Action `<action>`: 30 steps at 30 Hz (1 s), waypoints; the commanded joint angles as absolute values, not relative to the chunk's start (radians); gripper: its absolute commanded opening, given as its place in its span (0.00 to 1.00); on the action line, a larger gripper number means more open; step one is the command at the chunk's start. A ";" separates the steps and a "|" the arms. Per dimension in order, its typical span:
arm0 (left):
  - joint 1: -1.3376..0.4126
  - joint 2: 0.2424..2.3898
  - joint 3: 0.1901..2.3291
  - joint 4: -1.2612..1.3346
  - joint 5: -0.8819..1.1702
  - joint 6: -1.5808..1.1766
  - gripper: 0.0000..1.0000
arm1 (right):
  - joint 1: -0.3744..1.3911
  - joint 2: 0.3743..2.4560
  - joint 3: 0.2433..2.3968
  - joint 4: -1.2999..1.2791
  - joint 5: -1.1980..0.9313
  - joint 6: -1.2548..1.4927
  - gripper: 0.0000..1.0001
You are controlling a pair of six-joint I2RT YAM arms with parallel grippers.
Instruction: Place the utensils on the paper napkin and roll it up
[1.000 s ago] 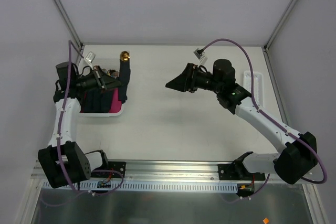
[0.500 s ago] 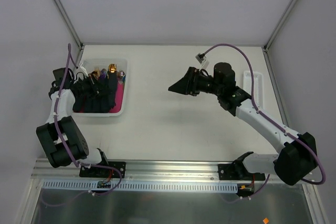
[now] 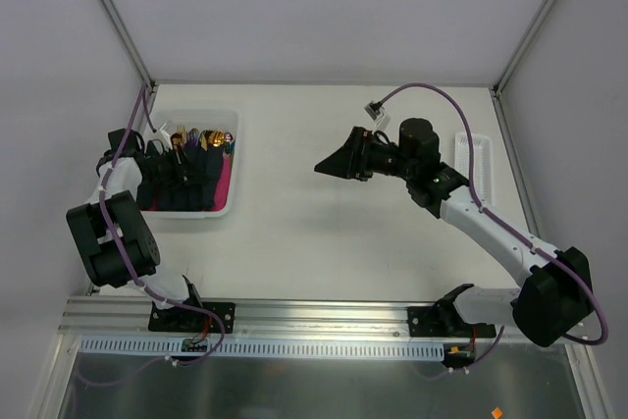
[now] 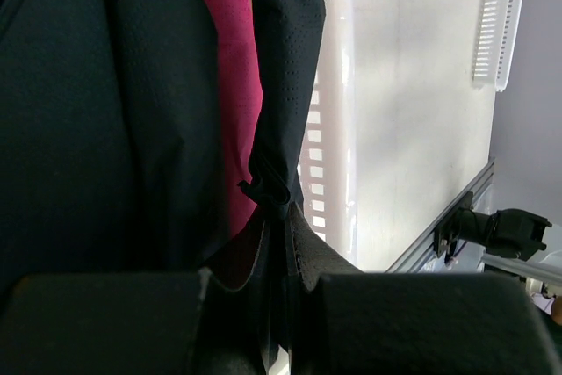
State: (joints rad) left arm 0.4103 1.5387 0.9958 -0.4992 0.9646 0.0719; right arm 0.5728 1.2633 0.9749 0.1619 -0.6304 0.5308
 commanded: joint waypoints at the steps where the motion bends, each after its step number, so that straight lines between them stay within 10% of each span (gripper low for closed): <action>1: 0.391 1.571 1.048 -0.503 1.006 0.121 0.00 | 0.569 1.246 0.968 0.219 -0.653 0.538 0.71; 30: 0.359 1.678 0.994 -0.416 1.002 0.009 0.00 | 0.563 1.278 0.976 0.239 -0.675 0.555 0.71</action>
State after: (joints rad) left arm 0.3672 1.6711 1.0080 -0.4416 0.9726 0.0097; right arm 0.5697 1.2716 0.9646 0.1844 -0.6495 0.5457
